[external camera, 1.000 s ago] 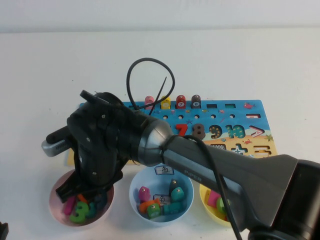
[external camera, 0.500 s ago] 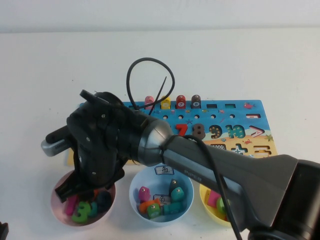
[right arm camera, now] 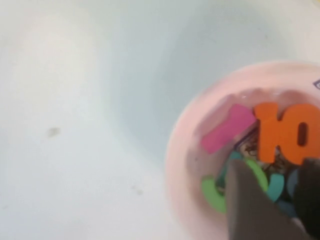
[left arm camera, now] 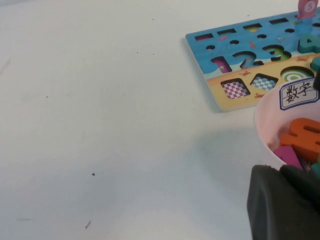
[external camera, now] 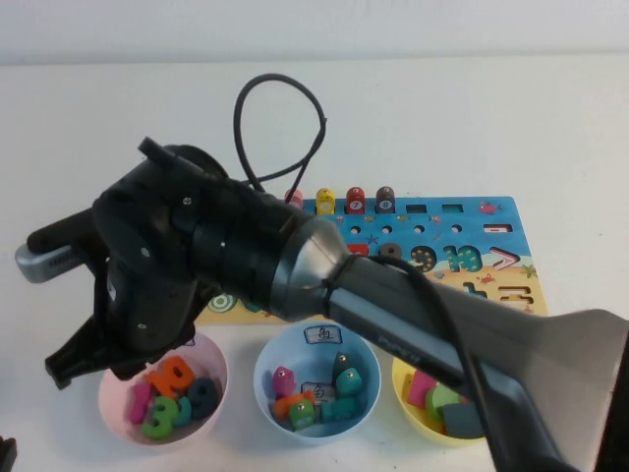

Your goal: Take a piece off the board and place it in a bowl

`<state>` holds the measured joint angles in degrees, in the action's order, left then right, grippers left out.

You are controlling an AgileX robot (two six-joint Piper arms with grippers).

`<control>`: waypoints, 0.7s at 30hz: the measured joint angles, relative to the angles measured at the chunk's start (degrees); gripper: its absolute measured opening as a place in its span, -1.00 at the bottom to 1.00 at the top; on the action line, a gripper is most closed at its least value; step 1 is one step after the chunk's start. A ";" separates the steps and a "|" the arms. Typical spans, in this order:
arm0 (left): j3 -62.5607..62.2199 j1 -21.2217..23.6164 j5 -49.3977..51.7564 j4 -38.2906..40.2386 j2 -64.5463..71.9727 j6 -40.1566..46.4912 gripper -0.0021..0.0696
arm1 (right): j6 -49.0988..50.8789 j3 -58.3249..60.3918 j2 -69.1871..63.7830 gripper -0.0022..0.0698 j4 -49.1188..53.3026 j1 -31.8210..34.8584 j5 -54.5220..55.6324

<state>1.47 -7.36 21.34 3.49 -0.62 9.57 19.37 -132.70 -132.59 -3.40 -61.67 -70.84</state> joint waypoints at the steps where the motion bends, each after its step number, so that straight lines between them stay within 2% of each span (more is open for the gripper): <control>1: 0.00 0.00 0.00 0.00 0.00 0.00 -0.95 | 0.00 0.45 1.11 -0.48 0.00 -0.16 0.00; 4: 0.00 0.00 0.00 0.00 0.00 0.00 -0.95 | -0.85 4.59 5.18 -0.72 0.00 -0.64 0.00; 7: 0.00 0.00 0.00 0.00 0.00 0.00 -0.95 | -1.19 12.07 10.69 -0.81 0.96 -0.78 0.00; 16: 0.00 0.00 0.00 0.00 0.00 0.00 -0.95 | -1.11 43.20 32.35 -0.85 4.44 -0.78 0.74; 21: 0.00 0.00 0.00 0.00 0.00 0.00 -0.95 | -1.11 55.22 43.38 -0.85 4.56 -0.78 2.76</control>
<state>1.47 -7.36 21.34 3.49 -0.62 9.57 18.26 -77.48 -89.21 1.16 -62.45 -68.08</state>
